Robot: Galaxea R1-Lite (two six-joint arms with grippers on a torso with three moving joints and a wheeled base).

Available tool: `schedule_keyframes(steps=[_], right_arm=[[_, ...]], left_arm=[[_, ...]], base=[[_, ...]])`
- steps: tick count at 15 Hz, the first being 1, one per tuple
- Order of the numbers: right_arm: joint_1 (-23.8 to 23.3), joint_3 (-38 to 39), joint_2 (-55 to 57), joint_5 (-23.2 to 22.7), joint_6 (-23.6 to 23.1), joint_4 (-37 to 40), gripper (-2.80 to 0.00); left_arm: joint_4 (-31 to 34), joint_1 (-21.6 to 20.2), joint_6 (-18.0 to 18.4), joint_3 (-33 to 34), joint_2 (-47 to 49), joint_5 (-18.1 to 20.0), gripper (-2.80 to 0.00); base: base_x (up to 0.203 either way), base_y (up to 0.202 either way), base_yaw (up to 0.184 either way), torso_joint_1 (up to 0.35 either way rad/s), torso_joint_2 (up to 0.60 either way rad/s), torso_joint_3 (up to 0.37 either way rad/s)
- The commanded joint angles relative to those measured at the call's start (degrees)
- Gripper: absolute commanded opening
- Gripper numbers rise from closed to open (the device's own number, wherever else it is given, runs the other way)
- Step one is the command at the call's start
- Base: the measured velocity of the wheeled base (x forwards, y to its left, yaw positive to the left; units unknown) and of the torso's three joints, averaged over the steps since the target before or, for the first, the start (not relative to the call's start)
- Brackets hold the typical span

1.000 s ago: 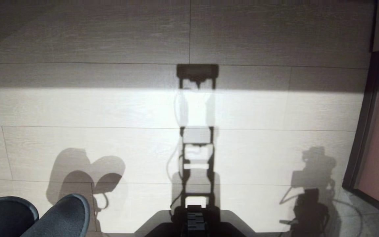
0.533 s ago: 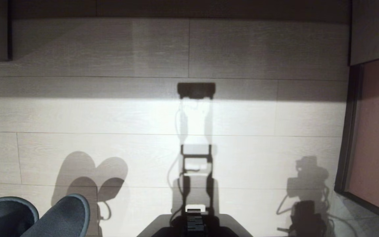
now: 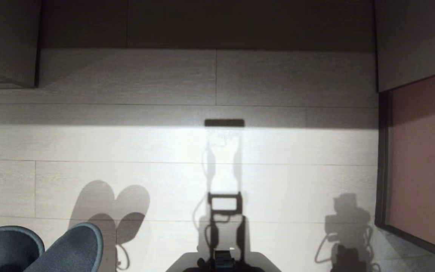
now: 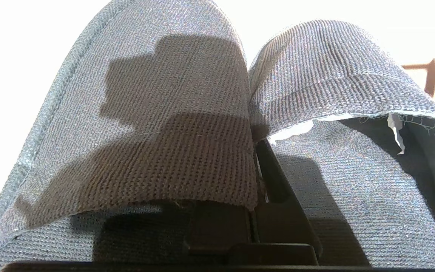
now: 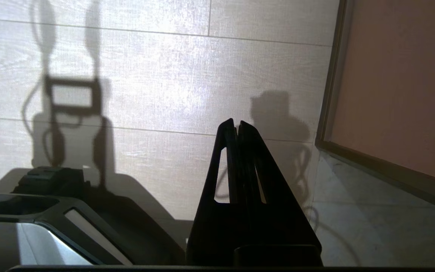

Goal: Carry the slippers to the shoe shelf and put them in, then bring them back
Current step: Place the slippers into the shoe cabinet

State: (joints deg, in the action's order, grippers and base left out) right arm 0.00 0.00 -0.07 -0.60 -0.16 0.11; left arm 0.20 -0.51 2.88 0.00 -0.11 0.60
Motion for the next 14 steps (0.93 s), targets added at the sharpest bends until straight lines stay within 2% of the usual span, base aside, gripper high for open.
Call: schedule_keyframes(steps=[1, 14], right_arm=[[0.0, 0.0, 0.0, 0.0, 0.0, 0.0, -2.80], [0.0, 0.0, 0.0, -0.1, 0.0, 0.0, -2.80]], left_arm=[[0.0, 0.0, 0.0, 0.0, 0.2, 0.0, -2.80], [0.0, 0.0, 0.0, 0.0, 0.2, 0.0, -2.80]], base=[[0.000, 0.000, 0.000, 0.004, 0.00, 0.206], [0.000, 0.000, 0.000, 0.002, 0.00, 0.203]])
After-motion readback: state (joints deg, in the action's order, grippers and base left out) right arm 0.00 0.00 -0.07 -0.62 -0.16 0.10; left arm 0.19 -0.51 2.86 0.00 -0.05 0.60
